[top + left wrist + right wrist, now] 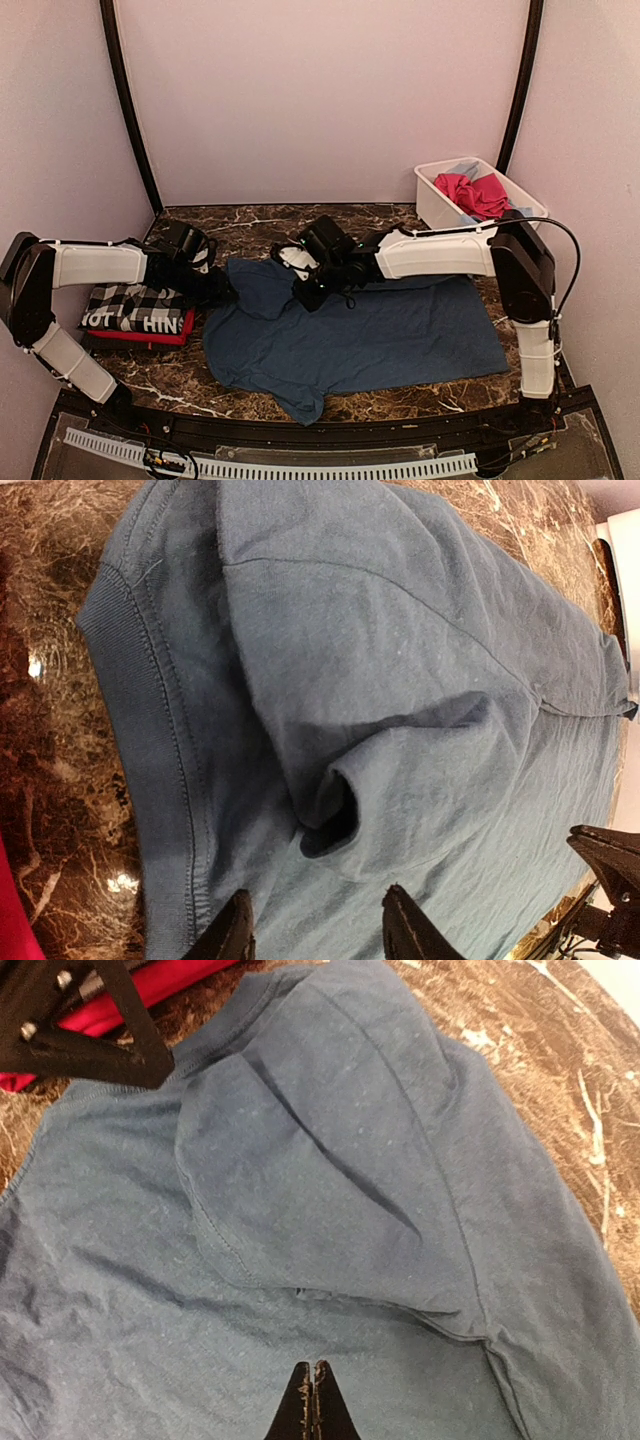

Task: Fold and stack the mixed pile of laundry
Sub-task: Adjust the 1/3-folded T-shirt at the center of the board.

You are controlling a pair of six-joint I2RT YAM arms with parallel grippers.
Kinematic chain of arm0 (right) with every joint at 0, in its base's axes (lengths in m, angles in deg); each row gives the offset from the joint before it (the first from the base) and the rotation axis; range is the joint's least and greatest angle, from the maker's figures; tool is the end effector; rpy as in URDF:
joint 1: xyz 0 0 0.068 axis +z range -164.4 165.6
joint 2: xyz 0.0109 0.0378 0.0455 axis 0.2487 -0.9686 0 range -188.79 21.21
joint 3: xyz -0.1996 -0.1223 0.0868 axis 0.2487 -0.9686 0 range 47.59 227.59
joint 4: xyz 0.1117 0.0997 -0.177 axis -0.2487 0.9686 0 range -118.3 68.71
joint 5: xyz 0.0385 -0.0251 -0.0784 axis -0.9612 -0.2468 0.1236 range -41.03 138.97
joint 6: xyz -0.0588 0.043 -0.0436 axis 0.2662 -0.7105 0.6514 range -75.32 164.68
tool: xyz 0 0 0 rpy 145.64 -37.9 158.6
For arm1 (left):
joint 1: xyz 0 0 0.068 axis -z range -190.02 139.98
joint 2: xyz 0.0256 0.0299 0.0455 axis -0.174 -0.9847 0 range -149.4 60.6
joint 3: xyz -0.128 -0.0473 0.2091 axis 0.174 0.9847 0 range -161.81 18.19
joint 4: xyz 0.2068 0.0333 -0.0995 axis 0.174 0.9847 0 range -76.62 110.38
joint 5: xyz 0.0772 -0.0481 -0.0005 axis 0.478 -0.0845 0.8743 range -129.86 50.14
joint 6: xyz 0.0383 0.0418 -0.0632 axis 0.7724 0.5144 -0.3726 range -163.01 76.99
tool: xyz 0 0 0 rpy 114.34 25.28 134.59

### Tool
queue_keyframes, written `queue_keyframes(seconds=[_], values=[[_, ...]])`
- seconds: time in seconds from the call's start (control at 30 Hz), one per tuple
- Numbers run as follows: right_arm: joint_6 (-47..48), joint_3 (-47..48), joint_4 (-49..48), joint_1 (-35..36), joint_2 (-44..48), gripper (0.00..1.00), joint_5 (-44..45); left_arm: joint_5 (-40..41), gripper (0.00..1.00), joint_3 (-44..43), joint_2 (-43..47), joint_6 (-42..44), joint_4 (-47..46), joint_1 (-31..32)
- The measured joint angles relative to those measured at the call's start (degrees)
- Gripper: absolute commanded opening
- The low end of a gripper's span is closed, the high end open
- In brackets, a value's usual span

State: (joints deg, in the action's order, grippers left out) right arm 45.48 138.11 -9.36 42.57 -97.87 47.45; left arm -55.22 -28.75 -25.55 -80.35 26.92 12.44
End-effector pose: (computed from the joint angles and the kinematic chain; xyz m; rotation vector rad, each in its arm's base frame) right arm 0.2452 0.3807 0.1645 -1.1978 2.1450 0.4786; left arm 0.2654 -0.1312 0.1485 -0.2202 2.6029 -0.7434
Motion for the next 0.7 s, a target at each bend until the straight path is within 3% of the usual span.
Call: queue_keyframes(seconds=[0.2,0.7], values=[[-0.7,2.6,0.5,0.0,-5.6,0.15,-1.2,0.0,0.43,0.0,0.0,0.0,0.0,0.0],[-2.8,9.2,2.6,0.0,-12.4,0.34,-1.7,0.2,0.43,0.0,0.0,0.0,0.1,0.0]])
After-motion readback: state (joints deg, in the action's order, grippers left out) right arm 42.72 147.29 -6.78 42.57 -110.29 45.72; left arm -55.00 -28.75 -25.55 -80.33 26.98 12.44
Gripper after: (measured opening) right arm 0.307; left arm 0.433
